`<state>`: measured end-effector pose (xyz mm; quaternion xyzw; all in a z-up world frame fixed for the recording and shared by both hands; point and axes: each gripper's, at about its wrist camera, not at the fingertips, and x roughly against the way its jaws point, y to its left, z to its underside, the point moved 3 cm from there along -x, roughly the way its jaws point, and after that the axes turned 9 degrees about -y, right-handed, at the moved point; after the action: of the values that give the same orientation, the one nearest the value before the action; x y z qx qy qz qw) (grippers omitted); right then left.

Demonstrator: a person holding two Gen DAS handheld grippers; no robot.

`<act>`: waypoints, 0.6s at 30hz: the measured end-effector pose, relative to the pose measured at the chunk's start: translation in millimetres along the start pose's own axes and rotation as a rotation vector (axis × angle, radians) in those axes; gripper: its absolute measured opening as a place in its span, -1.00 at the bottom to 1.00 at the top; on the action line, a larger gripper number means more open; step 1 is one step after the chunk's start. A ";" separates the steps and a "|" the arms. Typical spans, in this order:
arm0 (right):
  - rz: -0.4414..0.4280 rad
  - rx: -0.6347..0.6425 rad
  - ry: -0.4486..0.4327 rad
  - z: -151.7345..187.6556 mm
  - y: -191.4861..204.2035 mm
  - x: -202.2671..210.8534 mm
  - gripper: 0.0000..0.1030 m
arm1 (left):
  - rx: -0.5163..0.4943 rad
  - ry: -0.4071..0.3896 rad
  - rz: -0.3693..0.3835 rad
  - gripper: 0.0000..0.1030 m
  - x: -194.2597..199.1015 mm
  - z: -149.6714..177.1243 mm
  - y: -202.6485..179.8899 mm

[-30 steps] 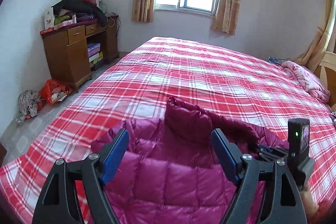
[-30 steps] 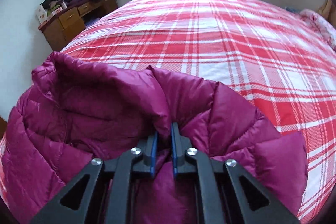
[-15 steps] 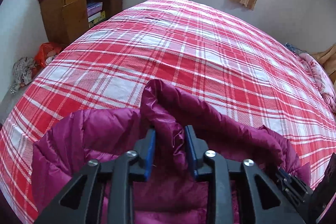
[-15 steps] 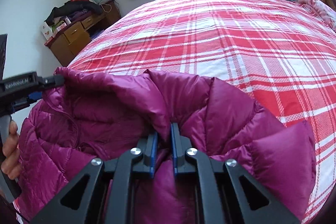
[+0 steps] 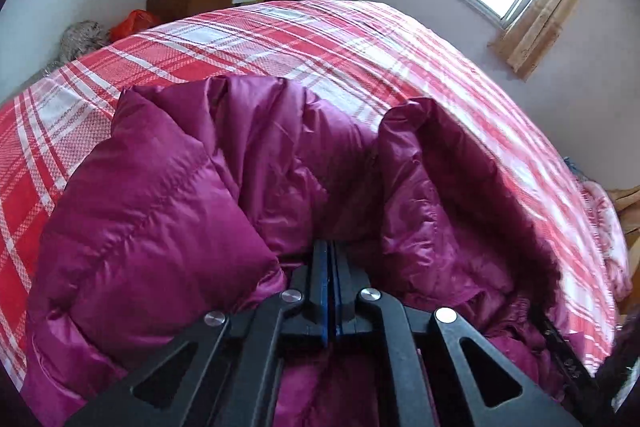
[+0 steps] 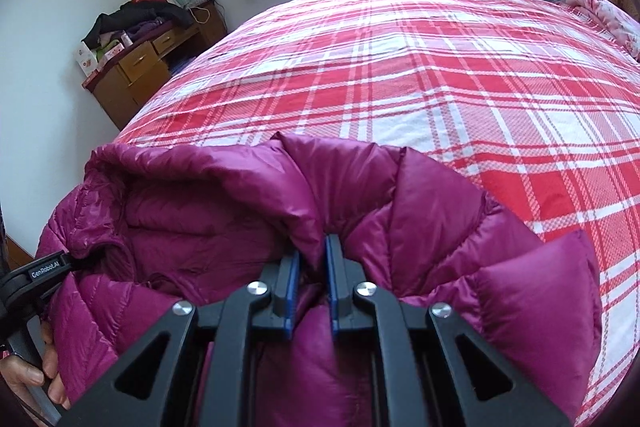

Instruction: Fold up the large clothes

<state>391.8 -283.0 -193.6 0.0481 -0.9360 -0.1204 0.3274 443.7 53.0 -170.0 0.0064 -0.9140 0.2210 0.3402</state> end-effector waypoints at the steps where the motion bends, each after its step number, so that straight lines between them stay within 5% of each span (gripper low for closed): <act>1: 0.003 0.003 0.000 -0.2 0.6 0.1 -0.77 | 0.003 -0.010 0.044 -0.93 6.6 -4.8 -0.8; 3: 0.002 0.001 0.000 0.0 0.2 0.2 -0.77 | -0.051 -0.068 0.106 -0.92 24.2 -17.7 -9.5; 5: 0.000 -0.002 0.000 -0.1 0.5 -0.1 -0.77 | -0.126 -0.090 0.112 -0.69 28.9 -28.5 -20.7; 7: -0.003 -0.006 -0.001 -0.1 0.6 0.0 -0.76 | -0.164 -0.062 0.127 0.09 22.3 -35.0 -29.7; 11: -0.005 -0.008 -0.001 -0.3 0.5 -0.1 -0.76 | -0.129 0.002 0.175 0.53 3.1 -41.7 -38.2; 16: -0.015 -0.017 -0.002 -0.1 -1.2 0.3 -0.76 | -0.151 0.101 0.044 0.51 -29.7 -21.8 -43.1; 18: -0.019 -0.023 -0.002 -0.2 -1.9 0.5 -0.76 | -0.191 0.084 0.016 -0.21 -33.3 -18.1 -48.1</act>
<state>391.6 -284.9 -193.7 0.0534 -0.9343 -0.1343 0.3260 488.3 12.4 -159.4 -0.0425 -0.9159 0.1356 0.3753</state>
